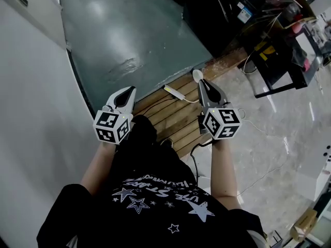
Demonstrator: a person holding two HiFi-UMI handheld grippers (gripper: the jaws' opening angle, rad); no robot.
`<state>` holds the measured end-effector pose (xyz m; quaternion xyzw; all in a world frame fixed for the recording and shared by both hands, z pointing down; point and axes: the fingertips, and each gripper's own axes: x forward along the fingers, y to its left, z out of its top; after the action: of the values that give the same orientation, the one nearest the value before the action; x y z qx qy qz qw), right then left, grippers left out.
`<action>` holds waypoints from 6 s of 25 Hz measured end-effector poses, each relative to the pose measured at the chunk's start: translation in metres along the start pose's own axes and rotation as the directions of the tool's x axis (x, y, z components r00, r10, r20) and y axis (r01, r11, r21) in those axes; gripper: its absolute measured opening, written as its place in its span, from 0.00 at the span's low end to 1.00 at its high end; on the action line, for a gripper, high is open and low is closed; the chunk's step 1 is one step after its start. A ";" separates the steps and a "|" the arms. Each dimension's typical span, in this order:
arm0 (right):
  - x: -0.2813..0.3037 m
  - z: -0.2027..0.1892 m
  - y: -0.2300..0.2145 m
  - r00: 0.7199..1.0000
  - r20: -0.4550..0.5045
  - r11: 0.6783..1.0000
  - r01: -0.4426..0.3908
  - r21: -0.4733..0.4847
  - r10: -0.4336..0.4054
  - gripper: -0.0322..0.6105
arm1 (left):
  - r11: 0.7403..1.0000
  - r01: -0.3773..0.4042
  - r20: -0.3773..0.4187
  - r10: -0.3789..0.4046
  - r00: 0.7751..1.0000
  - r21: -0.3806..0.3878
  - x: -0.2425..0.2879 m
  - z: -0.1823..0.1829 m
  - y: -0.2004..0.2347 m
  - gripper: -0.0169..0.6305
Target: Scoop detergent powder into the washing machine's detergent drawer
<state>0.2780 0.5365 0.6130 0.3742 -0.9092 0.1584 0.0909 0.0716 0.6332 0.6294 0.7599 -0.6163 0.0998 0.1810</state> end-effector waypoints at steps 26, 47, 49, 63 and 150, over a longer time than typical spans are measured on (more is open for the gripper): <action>0.223 0.187 0.001 0.997 -0.011 0.997 0.076 0.003 -0.076 0.11 | 0.998 0.038 0.028 -0.037 0.999 -0.056 0.105 0.166 0.210 0.03; 0.381 0.374 -0.253 0.952 0.048 0.948 0.293 0.126 -0.301 0.11 | 0.969 0.236 -0.030 -0.235 0.972 0.065 0.426 0.404 0.254 0.03; 0.383 0.393 -0.270 0.945 0.067 0.939 0.308 0.153 -0.321 0.11 | 0.961 0.266 -0.021 -0.265 0.964 0.070 0.447 0.432 0.241 0.03; 0.402 0.498 -0.314 0.917 0.212 0.940 0.315 0.133 -0.338 0.11 | 0.912 0.377 -0.050 -0.374 0.926 0.162 0.515 0.511 0.208 0.03; 0.613 0.571 -0.511 0.781 -0.623 0.919 0.281 0.277 -0.051 0.11 | 0.484 0.858 -0.284 -0.809 0.514 0.174 0.846 0.609 0.223 0.03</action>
<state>0.1821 -0.4087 0.3667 0.3937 -0.7510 0.4220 0.3207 -0.0023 -0.4102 0.4231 0.9697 -0.1295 0.1509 0.1418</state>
